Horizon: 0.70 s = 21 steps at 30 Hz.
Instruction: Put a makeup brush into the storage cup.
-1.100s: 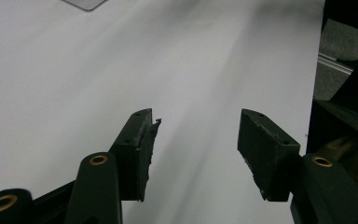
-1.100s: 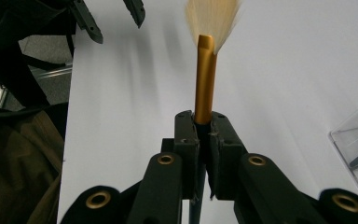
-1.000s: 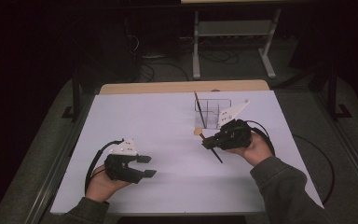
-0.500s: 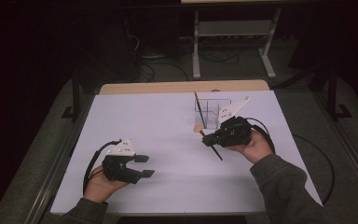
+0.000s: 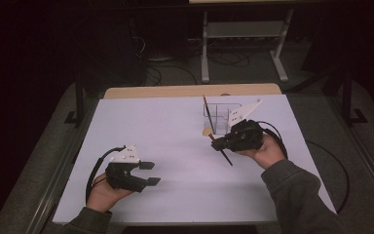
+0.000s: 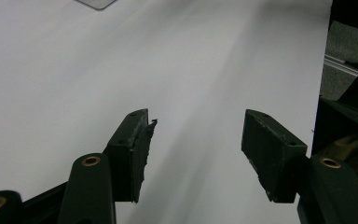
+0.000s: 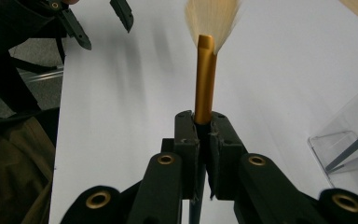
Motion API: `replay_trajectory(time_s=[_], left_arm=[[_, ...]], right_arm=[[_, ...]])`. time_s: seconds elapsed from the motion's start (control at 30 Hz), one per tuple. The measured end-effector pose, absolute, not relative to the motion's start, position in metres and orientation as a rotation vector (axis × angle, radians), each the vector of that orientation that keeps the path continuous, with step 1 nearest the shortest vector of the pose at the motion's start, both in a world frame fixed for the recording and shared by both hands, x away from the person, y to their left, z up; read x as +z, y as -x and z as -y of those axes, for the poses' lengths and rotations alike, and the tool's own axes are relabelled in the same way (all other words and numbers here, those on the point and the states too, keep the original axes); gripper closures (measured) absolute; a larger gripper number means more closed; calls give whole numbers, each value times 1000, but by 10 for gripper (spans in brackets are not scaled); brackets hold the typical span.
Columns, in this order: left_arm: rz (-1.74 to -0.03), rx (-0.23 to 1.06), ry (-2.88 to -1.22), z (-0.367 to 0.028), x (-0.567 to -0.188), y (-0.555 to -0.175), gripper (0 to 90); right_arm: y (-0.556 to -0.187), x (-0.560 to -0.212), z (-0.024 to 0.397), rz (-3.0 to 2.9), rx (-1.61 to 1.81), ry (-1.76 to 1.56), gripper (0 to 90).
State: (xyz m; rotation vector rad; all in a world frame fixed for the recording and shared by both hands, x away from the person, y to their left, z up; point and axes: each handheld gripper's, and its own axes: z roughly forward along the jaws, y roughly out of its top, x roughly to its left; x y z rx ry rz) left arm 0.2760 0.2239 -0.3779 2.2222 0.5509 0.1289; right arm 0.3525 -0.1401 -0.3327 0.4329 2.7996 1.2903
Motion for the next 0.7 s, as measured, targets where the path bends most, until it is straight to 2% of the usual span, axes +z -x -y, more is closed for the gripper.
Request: replay_trajectory(time_s=[0.7], left_arm=[[-550, 128, -2219, -225, -377, -275, 406]], right_arm=[[-357, -329, 142, -2789, 1300, -465, 825]])
